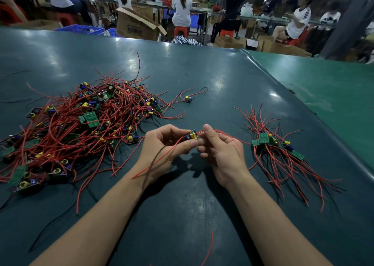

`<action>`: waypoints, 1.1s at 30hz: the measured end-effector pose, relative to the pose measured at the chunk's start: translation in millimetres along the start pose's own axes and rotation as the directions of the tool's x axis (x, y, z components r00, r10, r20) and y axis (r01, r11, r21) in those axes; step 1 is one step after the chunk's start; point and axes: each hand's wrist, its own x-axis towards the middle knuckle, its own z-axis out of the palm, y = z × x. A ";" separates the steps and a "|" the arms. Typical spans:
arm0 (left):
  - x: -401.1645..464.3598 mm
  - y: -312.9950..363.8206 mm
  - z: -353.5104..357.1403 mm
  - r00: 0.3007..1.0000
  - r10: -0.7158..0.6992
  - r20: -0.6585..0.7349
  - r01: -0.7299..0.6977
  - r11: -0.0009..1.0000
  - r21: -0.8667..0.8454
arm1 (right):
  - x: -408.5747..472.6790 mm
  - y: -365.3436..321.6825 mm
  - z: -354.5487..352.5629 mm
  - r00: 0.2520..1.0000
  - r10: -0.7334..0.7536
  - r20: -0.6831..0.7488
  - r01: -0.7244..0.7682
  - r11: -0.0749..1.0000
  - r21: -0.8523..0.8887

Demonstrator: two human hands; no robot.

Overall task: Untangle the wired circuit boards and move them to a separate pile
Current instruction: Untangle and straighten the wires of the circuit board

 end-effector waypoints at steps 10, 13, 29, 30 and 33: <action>0.9 0.8 -3.2 0.988 -0.132 0.083 0.137 0.989 -0.056 | 0.0 -9.3 -4.4 0.994 0.097 0.049 -0.099 0.994 0.047; 2.4 -1.1 -5.3 0.982 -0.155 0.110 0.166 0.982 -0.094 | 0.4 -9.6 -3.9 0.990 0.113 0.083 -0.122 0.985 0.125; 3.6 -1.0 -6.4 0.973 -0.193 0.130 0.196 0.980 -0.014 | 16.7 -0.7 -17.0 0.902 -0.326 -0.284 0.247 0.927 -0.281; 3.3 -1.0 -6.8 0.971 -0.191 0.143 0.193 0.981 0.002 | 16.9 -0.2 -17.6 0.887 -0.358 -0.291 0.264 0.911 -0.316; 3.6 -1.6 -9.5 0.963 -0.196 0.185 0.192 0.981 0.042 | 14.3 3.0 -18.5 0.820 -0.521 -0.237 0.346 0.781 -0.520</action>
